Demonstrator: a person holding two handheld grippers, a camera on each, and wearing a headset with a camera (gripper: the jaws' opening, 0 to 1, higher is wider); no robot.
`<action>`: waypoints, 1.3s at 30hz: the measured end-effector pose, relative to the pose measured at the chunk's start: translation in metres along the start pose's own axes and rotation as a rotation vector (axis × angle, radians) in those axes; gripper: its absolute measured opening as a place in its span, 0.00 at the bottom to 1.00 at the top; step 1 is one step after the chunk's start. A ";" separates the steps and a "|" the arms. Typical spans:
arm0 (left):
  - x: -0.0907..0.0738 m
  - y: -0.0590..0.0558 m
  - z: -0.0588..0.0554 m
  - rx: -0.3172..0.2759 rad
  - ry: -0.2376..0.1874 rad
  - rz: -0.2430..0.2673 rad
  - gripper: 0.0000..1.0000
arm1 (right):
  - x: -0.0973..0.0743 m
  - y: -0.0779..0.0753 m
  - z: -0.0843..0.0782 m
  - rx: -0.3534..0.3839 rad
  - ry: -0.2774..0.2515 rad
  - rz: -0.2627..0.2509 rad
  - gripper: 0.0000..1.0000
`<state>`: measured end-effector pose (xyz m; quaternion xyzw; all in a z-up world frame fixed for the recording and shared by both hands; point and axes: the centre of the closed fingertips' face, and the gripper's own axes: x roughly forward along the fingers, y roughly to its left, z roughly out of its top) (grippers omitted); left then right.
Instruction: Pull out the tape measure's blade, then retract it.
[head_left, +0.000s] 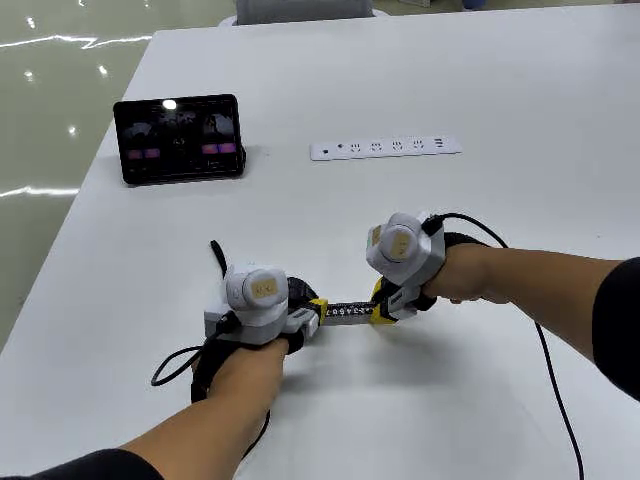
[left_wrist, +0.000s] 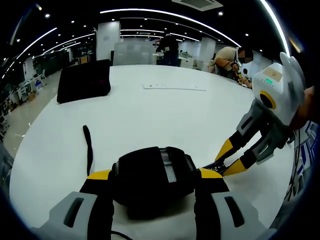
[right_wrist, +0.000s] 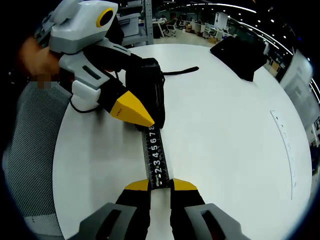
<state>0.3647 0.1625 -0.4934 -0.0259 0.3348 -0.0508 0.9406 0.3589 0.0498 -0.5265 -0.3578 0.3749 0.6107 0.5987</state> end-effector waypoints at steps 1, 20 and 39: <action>0.000 0.000 0.000 0.001 0.000 -0.001 0.60 | 0.001 0.000 0.002 -0.002 -0.007 0.002 0.11; 0.000 0.000 0.000 -0.004 0.002 -0.002 0.60 | 0.008 0.004 0.020 0.017 -0.038 0.016 0.11; 0.000 0.001 0.000 -0.003 0.009 -0.006 0.60 | 0.017 0.006 0.033 0.037 -0.058 0.025 0.11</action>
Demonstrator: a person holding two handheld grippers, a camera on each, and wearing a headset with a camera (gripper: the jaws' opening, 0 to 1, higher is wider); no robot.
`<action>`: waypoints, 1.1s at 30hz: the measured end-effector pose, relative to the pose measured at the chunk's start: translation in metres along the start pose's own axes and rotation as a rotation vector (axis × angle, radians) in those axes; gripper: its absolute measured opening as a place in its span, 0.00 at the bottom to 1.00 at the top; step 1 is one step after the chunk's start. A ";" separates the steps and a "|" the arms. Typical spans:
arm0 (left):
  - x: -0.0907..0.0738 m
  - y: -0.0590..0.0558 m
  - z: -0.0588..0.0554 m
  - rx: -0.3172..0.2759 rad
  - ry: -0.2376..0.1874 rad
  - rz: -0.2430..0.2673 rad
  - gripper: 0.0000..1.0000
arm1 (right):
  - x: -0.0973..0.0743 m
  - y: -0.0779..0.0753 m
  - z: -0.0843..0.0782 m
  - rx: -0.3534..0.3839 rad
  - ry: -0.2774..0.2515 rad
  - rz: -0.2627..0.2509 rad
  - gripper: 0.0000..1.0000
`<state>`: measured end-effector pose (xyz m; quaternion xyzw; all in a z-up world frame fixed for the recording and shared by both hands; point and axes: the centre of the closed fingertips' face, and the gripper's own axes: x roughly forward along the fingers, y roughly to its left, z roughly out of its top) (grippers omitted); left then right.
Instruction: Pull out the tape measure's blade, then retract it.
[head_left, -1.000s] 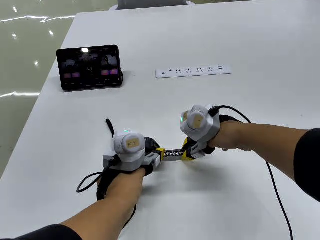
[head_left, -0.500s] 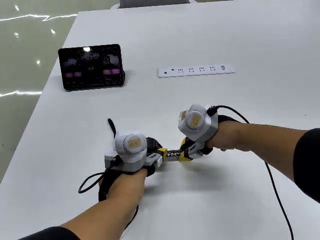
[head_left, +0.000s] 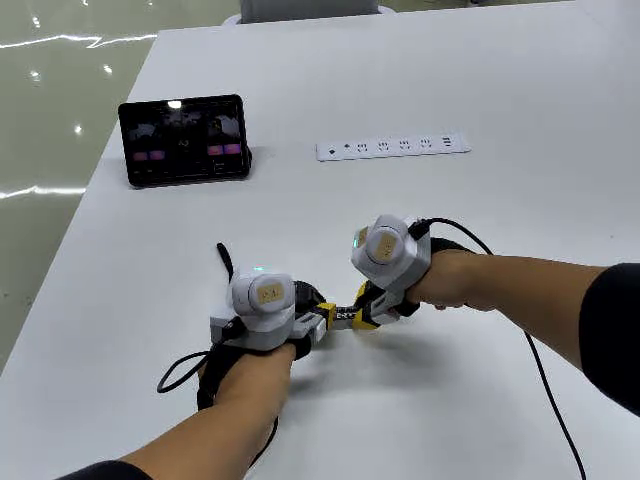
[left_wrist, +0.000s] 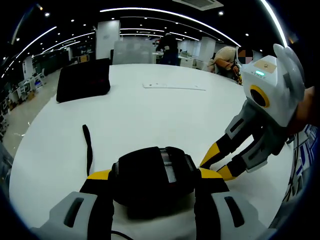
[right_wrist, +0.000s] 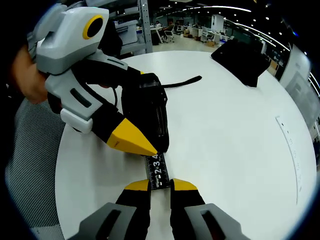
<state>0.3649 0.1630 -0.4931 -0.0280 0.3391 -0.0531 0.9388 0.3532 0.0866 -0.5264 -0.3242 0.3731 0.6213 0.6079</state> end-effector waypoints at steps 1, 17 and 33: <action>0.000 0.000 0.000 0.000 0.000 0.000 0.60 | 0.001 0.000 0.001 0.000 0.000 0.001 0.11; 0.000 0.000 -0.001 -0.001 0.002 0.001 0.60 | 0.003 0.001 0.005 -0.008 -0.005 -0.004 0.11; 0.000 0.001 -0.001 -0.004 0.006 -0.001 0.60 | 0.007 0.002 0.014 -0.010 -0.023 -0.005 0.11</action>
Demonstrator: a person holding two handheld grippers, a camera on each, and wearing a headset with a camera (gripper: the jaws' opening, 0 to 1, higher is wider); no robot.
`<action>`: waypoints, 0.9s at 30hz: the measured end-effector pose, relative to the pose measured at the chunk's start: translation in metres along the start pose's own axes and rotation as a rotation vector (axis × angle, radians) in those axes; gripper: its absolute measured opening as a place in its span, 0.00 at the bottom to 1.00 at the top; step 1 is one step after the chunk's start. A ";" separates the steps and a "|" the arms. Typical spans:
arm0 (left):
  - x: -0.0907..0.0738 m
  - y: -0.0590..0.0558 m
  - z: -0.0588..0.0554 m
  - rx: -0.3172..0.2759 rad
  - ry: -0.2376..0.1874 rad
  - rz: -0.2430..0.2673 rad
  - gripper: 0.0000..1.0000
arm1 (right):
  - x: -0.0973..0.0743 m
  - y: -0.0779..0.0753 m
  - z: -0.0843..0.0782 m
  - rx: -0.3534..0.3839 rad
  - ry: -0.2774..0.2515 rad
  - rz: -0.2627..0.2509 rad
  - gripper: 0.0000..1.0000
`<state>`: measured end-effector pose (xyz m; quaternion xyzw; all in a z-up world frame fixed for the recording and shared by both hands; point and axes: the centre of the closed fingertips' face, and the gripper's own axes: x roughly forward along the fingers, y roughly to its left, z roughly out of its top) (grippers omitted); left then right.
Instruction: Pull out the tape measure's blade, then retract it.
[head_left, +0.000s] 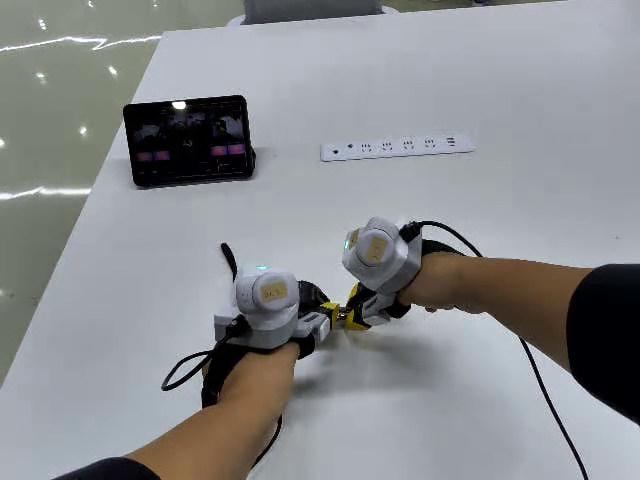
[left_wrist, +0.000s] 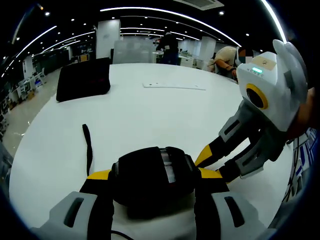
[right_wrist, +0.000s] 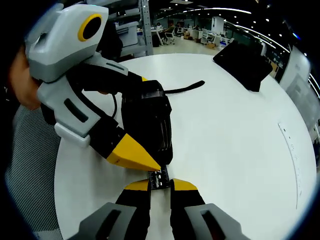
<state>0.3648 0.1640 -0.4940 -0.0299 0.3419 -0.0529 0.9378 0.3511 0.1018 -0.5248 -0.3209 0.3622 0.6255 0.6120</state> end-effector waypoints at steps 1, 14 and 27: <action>0.000 0.000 0.000 0.000 0.000 0.000 0.60 | 0.000 0.000 0.000 0.002 0.000 0.001 0.11; 0.000 0.000 0.000 0.000 -0.001 0.000 0.61 | 0.001 0.000 0.003 -0.001 -0.001 -0.007 0.11; 0.001 -0.001 0.000 0.000 -0.004 -0.001 0.61 | 0.004 0.001 0.007 -0.014 -0.005 -0.001 0.11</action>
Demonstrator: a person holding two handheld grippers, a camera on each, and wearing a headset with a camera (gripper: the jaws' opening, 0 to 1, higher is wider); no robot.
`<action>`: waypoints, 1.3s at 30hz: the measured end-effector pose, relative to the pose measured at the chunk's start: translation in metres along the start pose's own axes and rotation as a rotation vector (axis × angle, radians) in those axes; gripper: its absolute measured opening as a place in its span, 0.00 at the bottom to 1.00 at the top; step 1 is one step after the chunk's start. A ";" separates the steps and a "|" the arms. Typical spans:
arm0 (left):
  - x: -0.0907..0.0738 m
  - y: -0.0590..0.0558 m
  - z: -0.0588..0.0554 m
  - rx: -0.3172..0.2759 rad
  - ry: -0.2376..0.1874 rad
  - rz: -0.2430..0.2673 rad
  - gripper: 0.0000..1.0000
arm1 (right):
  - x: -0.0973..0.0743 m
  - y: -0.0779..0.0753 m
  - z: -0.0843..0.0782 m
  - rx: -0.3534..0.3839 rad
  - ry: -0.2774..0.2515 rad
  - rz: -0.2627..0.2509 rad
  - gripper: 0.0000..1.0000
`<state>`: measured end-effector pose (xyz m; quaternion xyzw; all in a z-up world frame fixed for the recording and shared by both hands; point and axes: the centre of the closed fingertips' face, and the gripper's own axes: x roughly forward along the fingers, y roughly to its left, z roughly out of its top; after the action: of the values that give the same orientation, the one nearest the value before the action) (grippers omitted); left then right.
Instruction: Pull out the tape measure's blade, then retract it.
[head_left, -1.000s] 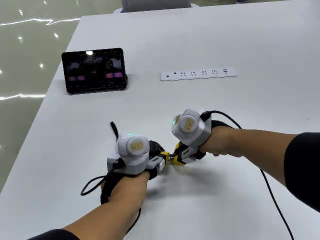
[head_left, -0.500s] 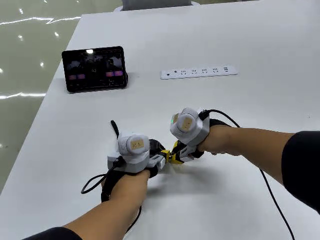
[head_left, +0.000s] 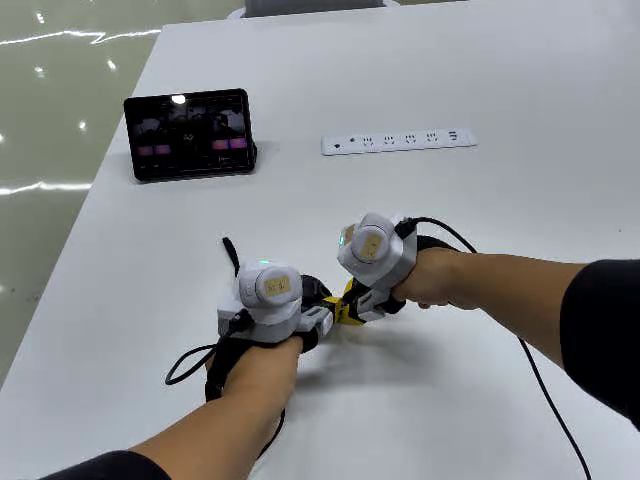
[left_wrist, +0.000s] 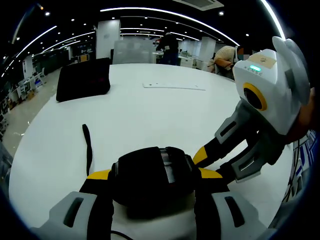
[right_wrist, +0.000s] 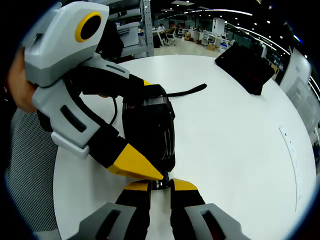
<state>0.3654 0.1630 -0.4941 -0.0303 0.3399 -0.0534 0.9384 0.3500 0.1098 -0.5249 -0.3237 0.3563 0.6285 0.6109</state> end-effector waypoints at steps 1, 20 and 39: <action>0.000 0.000 0.000 0.000 0.000 -0.001 0.61 | 0.001 0.000 0.001 -0.009 -0.006 0.003 0.11; -0.001 -0.001 0.000 0.002 0.001 -0.006 0.62 | 0.003 0.001 0.004 -0.015 -0.010 -0.032 0.12; -0.011 0.008 0.013 0.091 -0.029 -0.075 0.66 | -0.007 0.000 0.008 0.045 -0.053 -0.081 0.17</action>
<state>0.3660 0.1727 -0.4780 -0.0013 0.3219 -0.1034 0.9411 0.3509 0.1128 -0.5151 -0.3071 0.3408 0.6034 0.6522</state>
